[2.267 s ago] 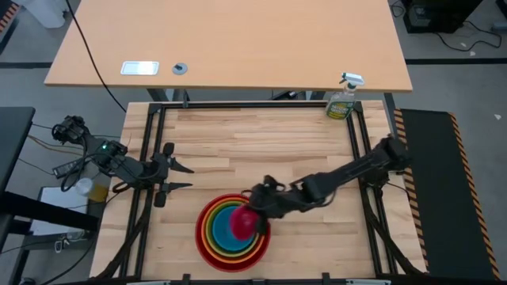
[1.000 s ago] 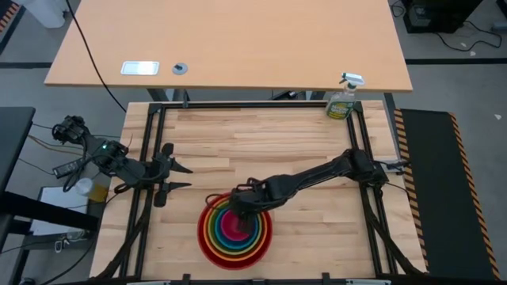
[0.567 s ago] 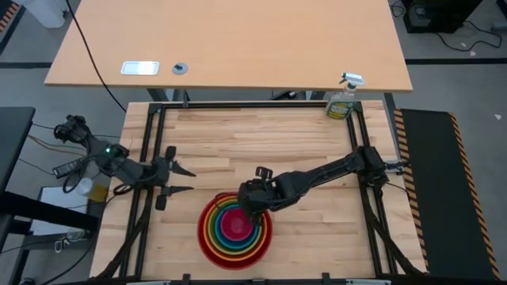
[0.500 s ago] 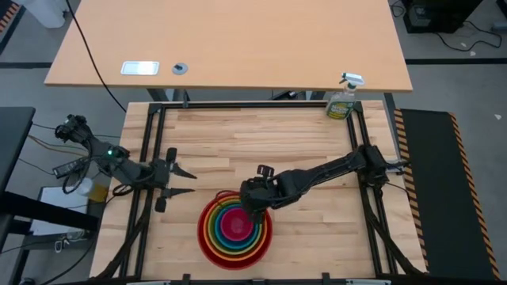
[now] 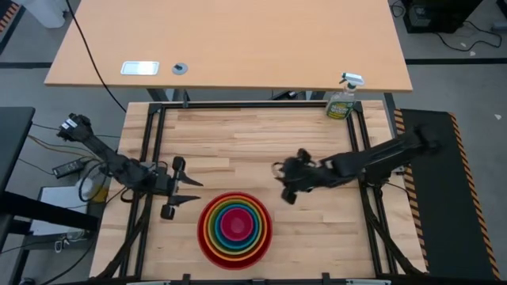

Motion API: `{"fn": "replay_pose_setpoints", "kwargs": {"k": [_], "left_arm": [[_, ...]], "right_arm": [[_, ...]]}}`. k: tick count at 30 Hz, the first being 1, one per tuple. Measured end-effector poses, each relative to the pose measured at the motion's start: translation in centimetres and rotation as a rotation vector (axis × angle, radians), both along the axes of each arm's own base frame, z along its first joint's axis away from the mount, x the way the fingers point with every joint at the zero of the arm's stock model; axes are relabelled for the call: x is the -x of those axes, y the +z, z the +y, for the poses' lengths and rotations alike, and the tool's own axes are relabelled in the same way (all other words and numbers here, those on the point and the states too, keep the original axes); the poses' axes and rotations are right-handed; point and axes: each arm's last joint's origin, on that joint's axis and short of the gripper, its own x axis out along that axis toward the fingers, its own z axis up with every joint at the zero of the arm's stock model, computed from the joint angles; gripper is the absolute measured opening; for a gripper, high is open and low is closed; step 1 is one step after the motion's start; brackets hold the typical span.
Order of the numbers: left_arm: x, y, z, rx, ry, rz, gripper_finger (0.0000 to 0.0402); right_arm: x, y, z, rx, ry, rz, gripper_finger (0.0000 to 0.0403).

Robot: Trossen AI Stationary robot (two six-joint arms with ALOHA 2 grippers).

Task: Nest bowls inside each other
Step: Return to Home Position

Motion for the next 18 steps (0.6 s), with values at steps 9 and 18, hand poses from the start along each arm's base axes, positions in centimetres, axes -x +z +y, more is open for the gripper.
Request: {"fn": "replay_pose_setpoints", "kwargs": {"k": [9,18], "left_arm": [[1.1,-3.6,0.8,0.0,0.002,-0.04,0.018],[2.5,-6.0,1.9,0.069,0.011,-0.054,0.018]], "right_arm": [[7.9,-1.3,-3.4,-0.012,-0.113,-0.153,0.0153],[12.8,-4.2,-5.3,-0.078,-0.193,-0.258,0.0153]]}}
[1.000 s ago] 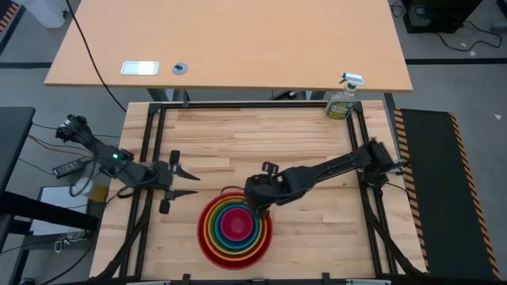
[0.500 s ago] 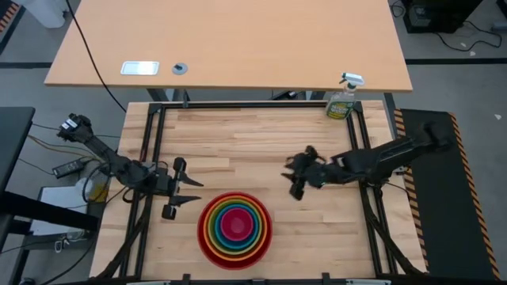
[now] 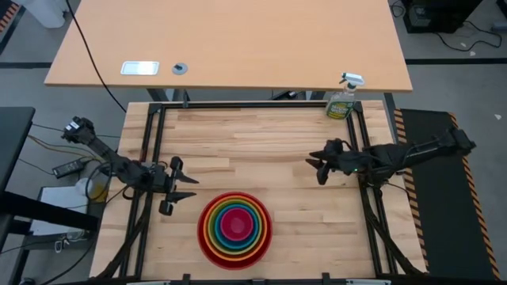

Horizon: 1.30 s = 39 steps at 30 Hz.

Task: Nest bowls inside each other
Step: Return to Home Position

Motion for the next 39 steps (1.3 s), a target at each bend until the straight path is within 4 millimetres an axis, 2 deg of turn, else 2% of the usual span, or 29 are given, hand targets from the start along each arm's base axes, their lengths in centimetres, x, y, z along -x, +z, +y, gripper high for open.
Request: {"fn": "replay_pose_setpoints", "kwargs": {"k": [7,14,19,26,32,39], "left_arm": [[0.2,-1.7,0.1,0.078,-0.007,0.043,0.018],[0.2,-1.5,-0.2,0.122,-0.124,0.042,0.018],[0.4,-1.5,-0.7,0.115,-0.297,0.047,0.018],[0.4,-1.1,-0.7,0.092,-0.315,-0.002,0.018],[0.5,-0.3,-0.6,0.066,-0.303,-0.096,0.018],[0.2,-0.9,-0.5,0.042,-0.256,-0.032,0.018]], "right_arm": [[2.1,-1.9,-0.4,-0.011,0.0,-0.072,0.0153],[3.8,-3.9,-0.7,-0.02,0.001,-0.151,0.0153],[5.0,-5.0,-1.0,-0.036,0.003,-0.235,0.0153],[6.2,-6.4,-1.3,-0.025,-0.016,-0.335,0.0143],[6.7,-5.6,-1.4,0.047,0.007,-0.434,0.0131],[6.3,-5.5,-1.3,0.125,0.032,-0.522,0.0126]]}}
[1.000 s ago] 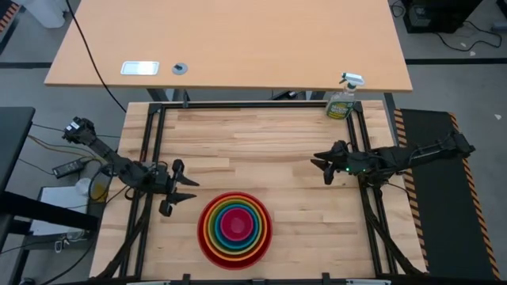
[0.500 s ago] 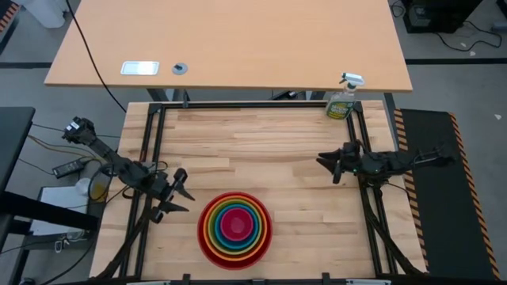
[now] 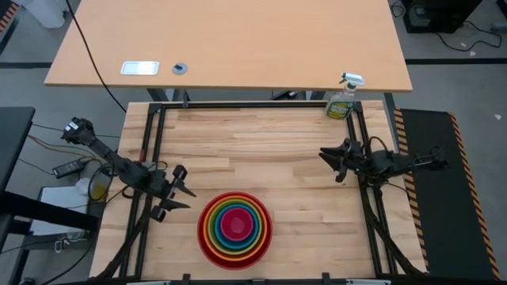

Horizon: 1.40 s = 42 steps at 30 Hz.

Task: Nest bowls inside each other
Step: Return to Home Position

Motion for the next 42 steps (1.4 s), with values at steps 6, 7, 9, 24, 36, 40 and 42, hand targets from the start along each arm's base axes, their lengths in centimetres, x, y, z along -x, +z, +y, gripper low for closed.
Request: {"fn": "replay_pose_setpoints", "kwargs": {"k": [6,7,9,24,36,40,42], "left_arm": [[-0.6,-0.7,-0.2,-0.029,0.069,0.053,0.018],[-0.6,-0.7,-0.2,-0.035,0.087,0.05,0.018],[-0.7,-0.6,0.0,-0.067,0.136,0.04,0.018],[-0.2,0.9,3.0,-0.131,0.264,-0.115,0.0125],[-0.1,0.1,3.9,-0.108,0.229,-0.034,0.0116],[-0.1,0.1,3.9,-0.075,0.224,-0.026,0.0116],[-0.1,0.1,3.9,-0.076,0.224,-0.027,0.0116]], "right_arm": [[-0.2,-0.1,-0.2,0.064,-0.024,-0.053,0.0125],[-0.2,-0.1,-0.3,0.064,-0.036,-0.053,0.0125],[-0.2,0.0,-0.5,0.064,-0.061,-0.053,0.0125],[0.1,-0.1,-2.9,0.009,-0.228,-0.079,0.0091],[0.2,0.1,-3.1,0.015,-0.262,-0.093,0.0082],[0.2,0.1,-3.1,0.016,-0.26,-0.093,0.0081],[0.2,0.1,-3.1,0.016,-0.26,-0.093,0.0082]]}}
